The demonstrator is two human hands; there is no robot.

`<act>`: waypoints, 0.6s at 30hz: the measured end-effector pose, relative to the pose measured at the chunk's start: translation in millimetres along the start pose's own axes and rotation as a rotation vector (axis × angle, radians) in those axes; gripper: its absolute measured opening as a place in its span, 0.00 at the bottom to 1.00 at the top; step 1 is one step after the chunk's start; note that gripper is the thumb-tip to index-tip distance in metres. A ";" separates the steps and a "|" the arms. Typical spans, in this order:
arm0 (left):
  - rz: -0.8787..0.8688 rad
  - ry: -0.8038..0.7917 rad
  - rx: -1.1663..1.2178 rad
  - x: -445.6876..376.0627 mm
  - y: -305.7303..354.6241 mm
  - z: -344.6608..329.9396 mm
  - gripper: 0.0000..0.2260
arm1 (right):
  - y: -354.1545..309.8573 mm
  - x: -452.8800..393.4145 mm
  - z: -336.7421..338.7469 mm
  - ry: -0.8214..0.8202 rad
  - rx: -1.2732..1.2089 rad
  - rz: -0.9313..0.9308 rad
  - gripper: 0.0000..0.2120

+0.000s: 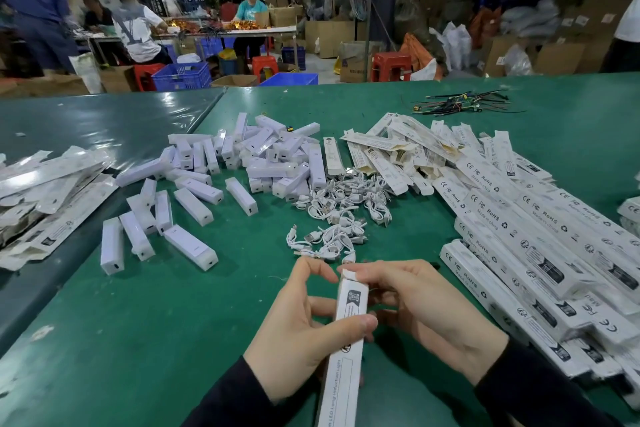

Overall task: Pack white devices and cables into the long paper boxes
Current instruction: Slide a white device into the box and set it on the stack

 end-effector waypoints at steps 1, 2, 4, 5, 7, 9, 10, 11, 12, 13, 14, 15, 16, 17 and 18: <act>0.003 -0.009 0.007 0.2 0.5 -0.7 0.25 | -0.1 0.1 0.3 -0.001 -0.007 -0.004 0.08; 0.005 -0.018 0.012 0.3 0.8 -1.5 0.25 | -0.1 0.1 0.9 -0.001 -0.009 -0.005 0.08; 0.010 -0.030 0.020 0.7 2.1 -1.7 0.25 | -0.8 0.7 0.8 -0.010 0.011 0.003 0.08; 0.015 -0.035 0.023 0.9 2.8 -1.6 0.25 | -1.8 1.3 0.4 -0.018 0.027 0.017 0.08; 0.025 -0.040 0.031 1.1 3.7 -0.4 0.26 | -5.0 2.7 -1.5 -0.042 0.057 0.071 0.10; 0.029 -0.045 0.047 -0.2 2.8 1.9 0.26 | -8.9 4.1 -5.1 -0.067 0.088 0.146 0.11; 0.031 -0.052 0.059 -0.9 2.3 2.3 0.26 | -11.0 4.7 -6.3 -0.075 0.107 0.190 0.12; 0.033 -0.056 0.071 -1.1 2.0 2.9 0.27 | -13.4 5.2 -6.9 -0.082 0.130 0.236 0.12; 0.038 -0.064 0.085 -1.1 1.6 3.6 0.27 | -15.6 5.7 -7.1 -0.089 0.150 0.281 0.11; 0.049 -0.072 0.102 -1.2 0.8 4.7 0.27 | -17.5 6.1 -7.2 -0.096 0.164 0.318 0.11; 0.056 -0.075 0.119 -0.7 1.0 5.6 0.27 | -18.5 6.4 -7.0 -0.105 0.173 0.345 0.11; 0.062 -0.080 0.140 -0.3 1.6 6.5 0.28 | -19.2 6.5 -7.0 -0.116 0.183 0.361 0.10; 0.084 -0.090 0.167 0.7 1.1 7.3 0.28 | -19.2 6.4 -7.0 -0.130 0.195 0.372 0.10; 0.111 -0.092 0.185 -0.3 0.3 7.6 0.29 | -18.8 6.1 -7.1 -0.152 0.203 0.377 0.08; 0.143 -0.082 0.198 -2.1 -2.4 9.5 0.29 | -17.2 5.7 -7.7 -0.184 0.201 0.376 0.08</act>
Point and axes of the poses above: each hand's wrist, its own x-axis away from the middle knuckle, its own z-axis out of the back of the hand, y = z × x, the point moved 7 cm from there along -x, towards the middle knuckle, and after that the axes turned 13 degrees about -x, right-handed, at the moved point
